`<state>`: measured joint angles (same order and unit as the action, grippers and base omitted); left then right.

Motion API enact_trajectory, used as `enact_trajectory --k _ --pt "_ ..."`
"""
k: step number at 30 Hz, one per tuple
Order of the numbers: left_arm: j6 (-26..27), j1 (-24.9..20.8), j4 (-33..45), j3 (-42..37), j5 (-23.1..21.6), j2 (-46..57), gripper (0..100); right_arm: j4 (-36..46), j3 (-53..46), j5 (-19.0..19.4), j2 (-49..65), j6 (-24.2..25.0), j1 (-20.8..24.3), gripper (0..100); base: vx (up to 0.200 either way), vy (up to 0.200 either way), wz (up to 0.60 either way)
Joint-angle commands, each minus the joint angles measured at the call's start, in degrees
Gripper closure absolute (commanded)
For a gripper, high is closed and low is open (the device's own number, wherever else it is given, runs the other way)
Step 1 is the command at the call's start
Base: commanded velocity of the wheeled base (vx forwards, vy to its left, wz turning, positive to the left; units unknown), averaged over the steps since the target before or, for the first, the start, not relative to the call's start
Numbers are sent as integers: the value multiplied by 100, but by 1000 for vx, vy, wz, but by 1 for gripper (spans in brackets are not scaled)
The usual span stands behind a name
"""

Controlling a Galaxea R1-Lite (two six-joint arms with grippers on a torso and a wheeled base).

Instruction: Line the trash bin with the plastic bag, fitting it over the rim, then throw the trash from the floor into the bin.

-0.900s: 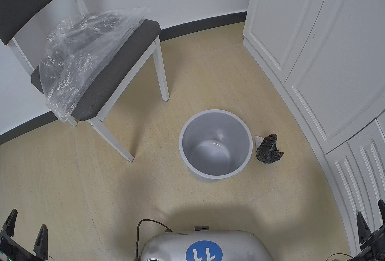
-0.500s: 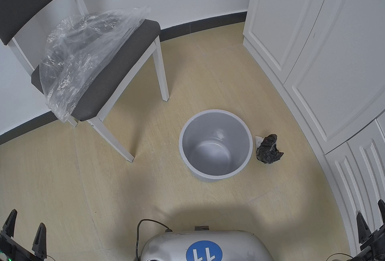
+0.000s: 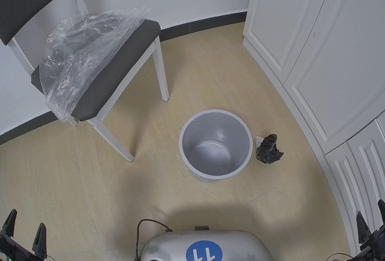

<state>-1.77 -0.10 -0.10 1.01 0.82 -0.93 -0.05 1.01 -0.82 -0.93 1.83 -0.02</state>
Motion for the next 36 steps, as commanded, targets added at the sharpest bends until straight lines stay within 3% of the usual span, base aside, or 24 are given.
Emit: enact_trajectory --k 1,5,22,26,30,34,36 --pt "63 1 1 -101 -20 93 0 -4 -101 -6 84 -33 -6 0 0 0 0" --pt "388 1 1 -101 -257 93 0 14 -92 108 84 -341 -15 0 0 0 0" --pt "511 1 -25 -101 -319 93 0 5 -101 143 93 -438 -6 0 0 0 0" --pt "370 10 -17 -101 -257 93 0 -13 -92 108 93 -341 -15 0 0 0 0" --pt "-148 10 -34 -92 77 93 0 -48 -101 -59 93 -25 -6 0 0 0 0" --pt "-157 10 -52 -92 85 93 0 -48 -101 -85 93 -42 -15 0 0 0 0" --pt "-8 10 -166 -84 77 93 0 -48 -101 3 93 -315 -15 0 0 0 0"
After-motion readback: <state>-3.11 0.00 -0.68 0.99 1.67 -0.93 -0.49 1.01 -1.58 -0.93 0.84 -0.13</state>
